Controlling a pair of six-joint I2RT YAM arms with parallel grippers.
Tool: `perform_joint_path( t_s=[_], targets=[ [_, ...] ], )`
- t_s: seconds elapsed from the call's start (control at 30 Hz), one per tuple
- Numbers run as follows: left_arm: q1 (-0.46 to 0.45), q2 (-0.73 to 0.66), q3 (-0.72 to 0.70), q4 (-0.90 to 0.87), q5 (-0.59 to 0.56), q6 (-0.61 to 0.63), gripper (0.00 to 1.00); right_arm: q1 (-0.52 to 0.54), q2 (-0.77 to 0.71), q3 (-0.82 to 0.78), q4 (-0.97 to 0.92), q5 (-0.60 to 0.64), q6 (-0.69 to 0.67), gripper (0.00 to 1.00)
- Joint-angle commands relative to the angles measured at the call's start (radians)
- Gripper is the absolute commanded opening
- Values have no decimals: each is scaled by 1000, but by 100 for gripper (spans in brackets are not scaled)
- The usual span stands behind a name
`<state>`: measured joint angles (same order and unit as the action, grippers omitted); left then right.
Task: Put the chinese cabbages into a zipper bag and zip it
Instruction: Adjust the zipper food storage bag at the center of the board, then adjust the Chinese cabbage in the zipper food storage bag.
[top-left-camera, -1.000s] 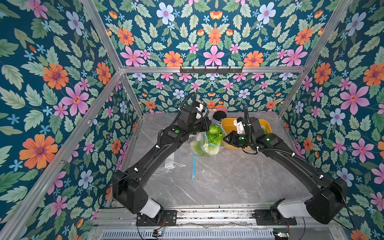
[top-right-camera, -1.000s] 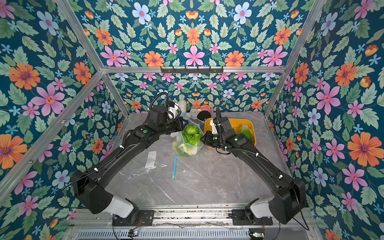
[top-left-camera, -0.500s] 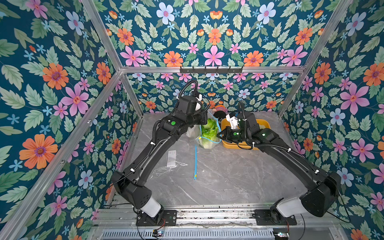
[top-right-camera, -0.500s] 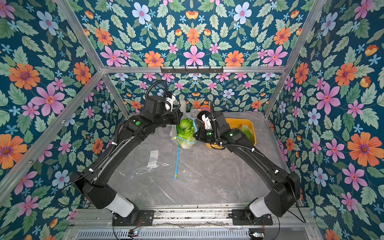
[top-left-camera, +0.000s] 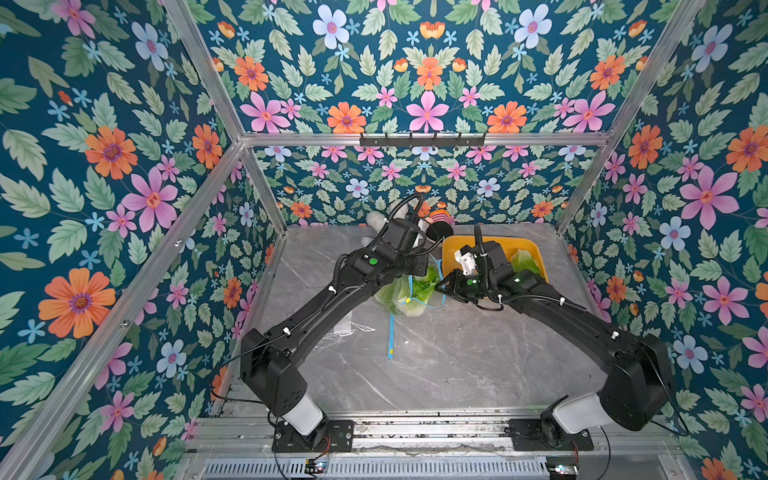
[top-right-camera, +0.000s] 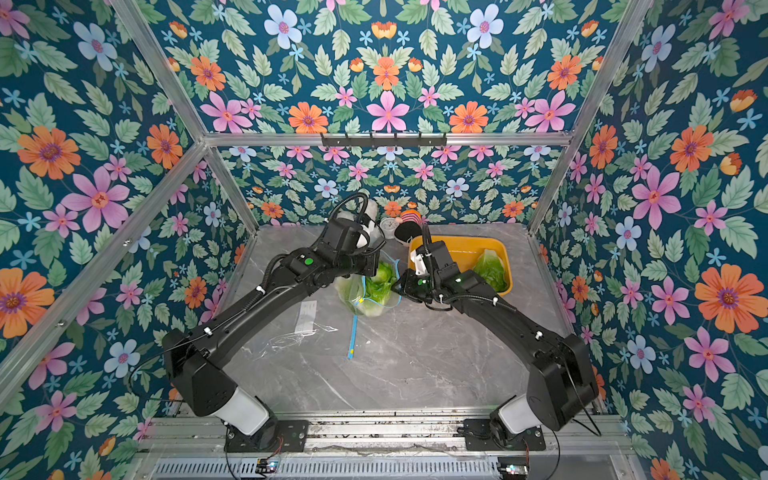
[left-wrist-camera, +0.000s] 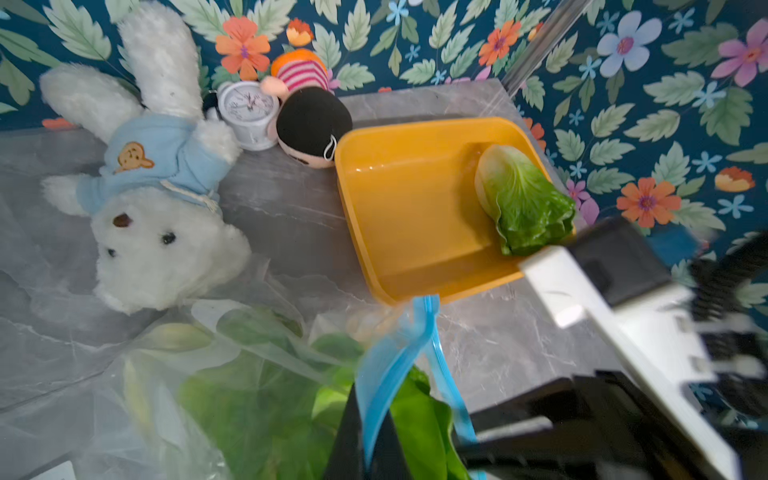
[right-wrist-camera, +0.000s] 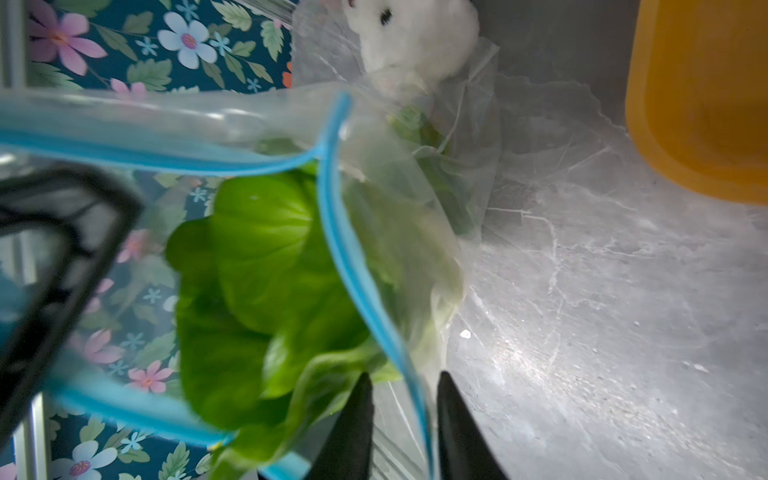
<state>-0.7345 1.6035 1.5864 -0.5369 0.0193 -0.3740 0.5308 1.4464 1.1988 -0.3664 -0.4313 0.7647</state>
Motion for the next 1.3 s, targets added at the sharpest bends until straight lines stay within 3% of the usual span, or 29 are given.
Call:
perform_joint_path(
  t_s=[0.0,0.1,0.2,0.4,0.5,0.7,0.93,1.1,1.27],
  targets=[
    [-3,2,-12,76,41,-32,0,-6,-79,-2,-65,70,-21,41],
    [-3,1,-33,104,75,-56,0,-5,-170,-10,-72,75,18,51],
    [-4,1,-34,123,82,-77,0,4,-184,-41,16,8,146,56],
    [-8,-17,-48,166,83,-110,0,23,-143,-147,197,-8,308,55],
    [-10,-20,-55,177,83,-118,0,27,-78,-92,180,-60,294,55],
    [-20,-14,-49,189,101,-128,0,26,-83,-114,239,-21,310,55],
    [-42,-19,-36,242,127,-154,0,27,-1,-133,300,-10,322,34],
    [-96,-31,5,184,137,-158,0,22,25,-142,376,-7,363,27],
    [-121,-63,-84,227,155,-200,0,15,27,-193,536,63,469,24]
  ],
)
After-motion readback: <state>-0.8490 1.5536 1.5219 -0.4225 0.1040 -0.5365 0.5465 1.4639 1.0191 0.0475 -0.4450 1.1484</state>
